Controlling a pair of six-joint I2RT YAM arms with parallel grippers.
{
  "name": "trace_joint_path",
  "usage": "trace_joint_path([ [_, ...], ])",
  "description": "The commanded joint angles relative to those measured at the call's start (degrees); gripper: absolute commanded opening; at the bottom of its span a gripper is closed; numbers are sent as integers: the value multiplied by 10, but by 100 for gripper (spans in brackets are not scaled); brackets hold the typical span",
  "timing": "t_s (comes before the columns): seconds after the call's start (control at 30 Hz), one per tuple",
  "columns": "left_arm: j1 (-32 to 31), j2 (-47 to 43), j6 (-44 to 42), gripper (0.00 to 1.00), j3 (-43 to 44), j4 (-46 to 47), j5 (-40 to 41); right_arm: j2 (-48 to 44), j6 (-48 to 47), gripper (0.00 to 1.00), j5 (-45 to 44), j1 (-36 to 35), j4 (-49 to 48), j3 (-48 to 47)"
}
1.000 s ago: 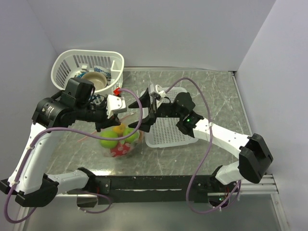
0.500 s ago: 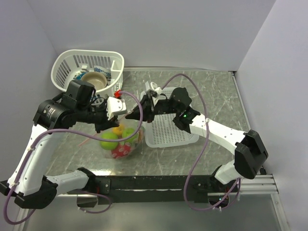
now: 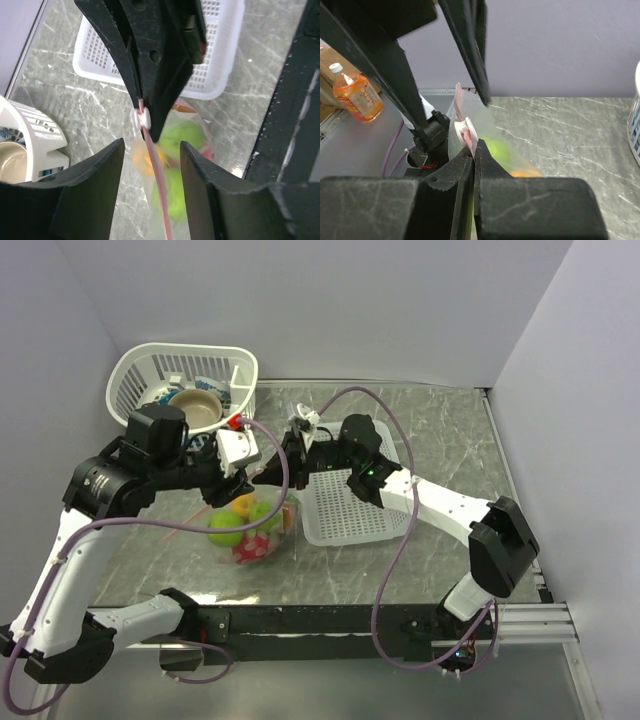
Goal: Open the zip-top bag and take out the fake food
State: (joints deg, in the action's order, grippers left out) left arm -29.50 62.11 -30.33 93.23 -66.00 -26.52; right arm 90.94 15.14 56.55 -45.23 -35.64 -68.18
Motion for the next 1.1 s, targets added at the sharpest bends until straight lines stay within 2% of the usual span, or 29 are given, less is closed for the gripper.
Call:
trace_joint_path([
  [0.0, 0, -1, -5, 53, -37, 42, 23, 1, -2, 5, 5, -5, -18, -39],
  [0.13, -1, -10, -27, 48, -74, 27, 31, -8, -21, 4, -3, -5, 1, -38],
  [0.37, -1, -16, -47, 7, -82, 6, 59, -11, -39, 4, -3, -1, 21, -46],
  [0.43, 0, -14, -48, 3, -77, 1, 61, -11, -43, 5, -7, -2, 26, -46],
  [0.47, 0, -12, -49, 1, -72, -2, 61, -11, -47, 10, -8, -2, 30, -45],
  [0.53, -1, -13, -51, 1, -67, -10, 60, -12, -52, 23, -11, 1, 40, -42],
  [0.57, 0, -15, -52, 1, -64, -10, 60, -13, -51, 47, -11, 3, 40, -39],
  [0.6, 0, -15, -51, 1, -64, -9, 62, -14, -50, 60, -12, 5, 41, -37],
  [0.63, 0, -17, -51, 1, -62, -10, 62, -15, -51, 65, -6, 5, 40, -35],
  [0.77, 0, -23, -50, 1, -62, -8, 63, -10, -49, 68, 0, 6, 41, -39],
  [1.07, 0, -26, -43, 1, -47, -8, 56, 18, -28, 63, 9, 7, 27, -44],
])
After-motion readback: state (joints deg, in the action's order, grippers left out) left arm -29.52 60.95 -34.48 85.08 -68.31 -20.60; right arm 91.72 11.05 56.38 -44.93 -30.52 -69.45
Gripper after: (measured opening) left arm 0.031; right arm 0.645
